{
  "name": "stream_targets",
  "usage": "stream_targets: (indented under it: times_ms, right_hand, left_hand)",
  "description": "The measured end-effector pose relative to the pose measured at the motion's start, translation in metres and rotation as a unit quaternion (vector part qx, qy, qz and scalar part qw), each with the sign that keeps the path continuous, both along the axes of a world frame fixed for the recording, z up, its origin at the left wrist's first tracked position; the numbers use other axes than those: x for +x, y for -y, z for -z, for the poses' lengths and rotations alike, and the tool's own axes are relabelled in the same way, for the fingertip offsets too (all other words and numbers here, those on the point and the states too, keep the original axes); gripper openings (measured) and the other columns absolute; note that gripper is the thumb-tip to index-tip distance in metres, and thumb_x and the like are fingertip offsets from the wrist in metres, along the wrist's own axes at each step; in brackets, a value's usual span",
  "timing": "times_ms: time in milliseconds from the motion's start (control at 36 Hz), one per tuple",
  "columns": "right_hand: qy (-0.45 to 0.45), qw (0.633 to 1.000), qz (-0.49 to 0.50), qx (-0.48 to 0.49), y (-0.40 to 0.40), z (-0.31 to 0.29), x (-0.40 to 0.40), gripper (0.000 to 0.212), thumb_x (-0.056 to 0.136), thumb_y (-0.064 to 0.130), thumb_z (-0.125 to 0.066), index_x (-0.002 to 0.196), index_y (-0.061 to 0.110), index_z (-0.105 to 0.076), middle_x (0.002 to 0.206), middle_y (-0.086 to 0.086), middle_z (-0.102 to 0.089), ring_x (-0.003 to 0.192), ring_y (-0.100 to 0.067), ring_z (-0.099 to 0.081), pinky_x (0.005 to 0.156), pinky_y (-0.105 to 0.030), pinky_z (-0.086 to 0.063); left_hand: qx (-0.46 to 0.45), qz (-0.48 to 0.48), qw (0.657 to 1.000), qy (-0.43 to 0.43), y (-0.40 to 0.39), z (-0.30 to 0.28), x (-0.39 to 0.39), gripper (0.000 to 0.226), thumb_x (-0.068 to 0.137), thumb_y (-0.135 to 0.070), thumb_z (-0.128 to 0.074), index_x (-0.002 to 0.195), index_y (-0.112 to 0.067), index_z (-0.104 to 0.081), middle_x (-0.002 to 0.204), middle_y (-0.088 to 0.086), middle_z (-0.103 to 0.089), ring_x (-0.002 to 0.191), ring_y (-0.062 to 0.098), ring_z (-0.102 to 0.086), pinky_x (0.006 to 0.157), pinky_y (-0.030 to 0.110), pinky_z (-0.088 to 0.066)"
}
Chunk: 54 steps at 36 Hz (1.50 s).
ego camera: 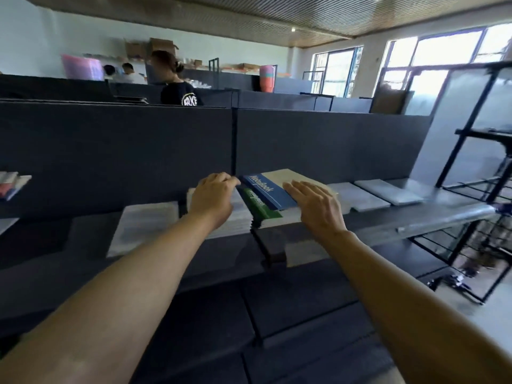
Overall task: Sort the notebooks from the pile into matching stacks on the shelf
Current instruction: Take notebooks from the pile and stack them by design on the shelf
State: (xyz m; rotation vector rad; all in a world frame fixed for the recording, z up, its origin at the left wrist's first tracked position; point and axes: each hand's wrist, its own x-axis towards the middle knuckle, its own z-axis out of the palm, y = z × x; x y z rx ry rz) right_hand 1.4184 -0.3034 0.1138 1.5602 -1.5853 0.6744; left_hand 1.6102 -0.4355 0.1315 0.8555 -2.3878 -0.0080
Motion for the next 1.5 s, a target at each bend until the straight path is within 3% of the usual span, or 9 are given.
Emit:
stream_targets:
  times_ms: [167, 361, 639, 778, 889, 1000, 1167, 1306, 1500]
  right_hand:
    - [0.004, 0.998, 0.056, 0.017, -0.051, 0.013, -0.072, 0.062, 0.052, 0.001, -0.09, 0.11, 0.007, -0.07, 0.104, -0.011, -0.072, 0.091, -0.027, -0.071, 0.075, -0.039, -0.057]
    - [0.005, 0.992, 0.121, 0.024, -0.08, 0.028, -0.142, 0.068, 0.045, 0.012, -0.095, 0.108, 0.014, -0.072, 0.102, -0.005, -0.073, 0.09, -0.022, -0.071, 0.071, -0.033, -0.057]
    - [0.017, 0.991, 0.135, 0.012, -0.081, 0.021, -0.232, 0.059, 0.052, 0.0, -0.09, 0.107, 0.006, -0.072, 0.104, -0.014, -0.072, 0.091, -0.032, -0.071, 0.075, -0.048, -0.057]
    - [0.012, 0.988, 0.151, 0.001, -0.08, 0.016, -0.281, 0.057, 0.051, -0.003, -0.089, 0.105, 0.006, -0.073, 0.102, -0.012, -0.072, 0.089, -0.032, -0.071, 0.072, -0.045, -0.057]
    - [0.024, 0.986, 0.168, -0.006, -0.085, 0.02, -0.322, 0.055, 0.052, -0.005, -0.086, 0.104, 0.007, -0.073, 0.099, -0.011, -0.073, 0.087, -0.031, -0.071, 0.072, -0.043, -0.057]
    - [0.023, 0.982, 0.184, -0.029, -0.097, 0.027, -0.368, 0.038, 0.068, -0.005, -0.069, 0.103, 0.007, -0.073, 0.096, -0.012, -0.073, 0.085, -0.032, -0.071, 0.071, -0.044, -0.057]
    - [0.037, 0.976, 0.215, -0.02, -0.125, 0.035, -0.458, 0.05, 0.057, -0.009, -0.082, 0.104, 0.008, -0.074, 0.097, -0.011, -0.073, 0.084, -0.032, -0.071, 0.068, -0.044, -0.058]
    - [0.044, 0.979, 0.199, -0.007, -0.144, 0.04, -0.536, 0.04, 0.072, 0.001, -0.052, 0.104, 0.009, -0.074, 0.1, -0.012, -0.073, 0.087, -0.032, -0.071, 0.071, -0.044, -0.058]
    - [0.058, 0.987, 0.145, 0.043, -0.16, 0.04, -0.617, 0.047, 0.063, -0.011, -0.071, 0.105, 0.009, -0.073, 0.098, -0.011, -0.073, 0.088, -0.031, -0.071, 0.072, -0.043, -0.058]
  left_hand:
    - [0.01, 0.024, 1.0, 0.016, -0.034, 0.014, -0.078, 0.054, 0.087, 0.005, -0.041, 0.134, -0.018, -0.051, 0.136, 0.0, -0.049, 0.126, 0.022, -0.04, 0.102, 0.032, -0.031]
    - [0.015, 0.053, 0.997, 0.047, -0.05, 0.021, -0.155, 0.05, 0.089, 0.001, -0.042, 0.136, -0.016, -0.05, 0.142, 0.002, -0.045, 0.13, 0.022, -0.038, 0.108, 0.034, -0.03]
    - [0.014, 0.085, 0.995, 0.045, -0.038, 0.016, -0.259, 0.044, 0.091, -0.008, -0.049, 0.134, -0.018, -0.051, 0.138, 0.002, -0.047, 0.129, 0.021, -0.04, 0.108, 0.033, -0.029]
    - [0.024, 0.094, 0.993, 0.065, -0.029, 0.014, -0.312, 0.047, 0.089, -0.01, -0.053, 0.135, -0.018, -0.049, 0.14, 0.0, -0.045, 0.13, 0.02, -0.038, 0.108, 0.031, -0.026]
    - [0.016, 0.105, 0.993, 0.048, -0.025, 0.021, -0.359, 0.047, 0.091, 0.001, -0.04, 0.133, -0.018, -0.051, 0.138, 0.0, -0.048, 0.127, 0.019, -0.041, 0.104, 0.029, -0.028]
    - [0.014, 0.125, 0.99, 0.069, -0.032, 0.025, -0.407, 0.048, 0.092, 0.0, -0.042, 0.136, -0.016, -0.049, 0.141, 0.0, -0.045, 0.13, 0.019, -0.039, 0.106, 0.028, -0.026]
    - [0.026, 0.137, 0.987, 0.08, -0.052, 0.03, -0.492, 0.041, 0.093, -0.009, -0.047, 0.133, -0.016, -0.051, 0.139, 0.0, -0.045, 0.129, 0.021, -0.039, 0.105, 0.03, -0.03]
    - [0.043, 0.102, 0.992, 0.056, -0.078, 0.046, -0.559, 0.048, 0.09, 0.002, -0.042, 0.132, -0.018, -0.053, 0.137, -0.001, -0.049, 0.126, 0.021, -0.042, 0.103, 0.031, -0.032]
    - [0.077, 0.044, 0.994, 0.07, -0.117, 0.045, -0.631, 0.038, 0.098, -0.013, -0.039, 0.134, -0.018, -0.052, 0.142, 0.0, -0.046, 0.129, 0.02, -0.041, 0.105, 0.032, -0.03]
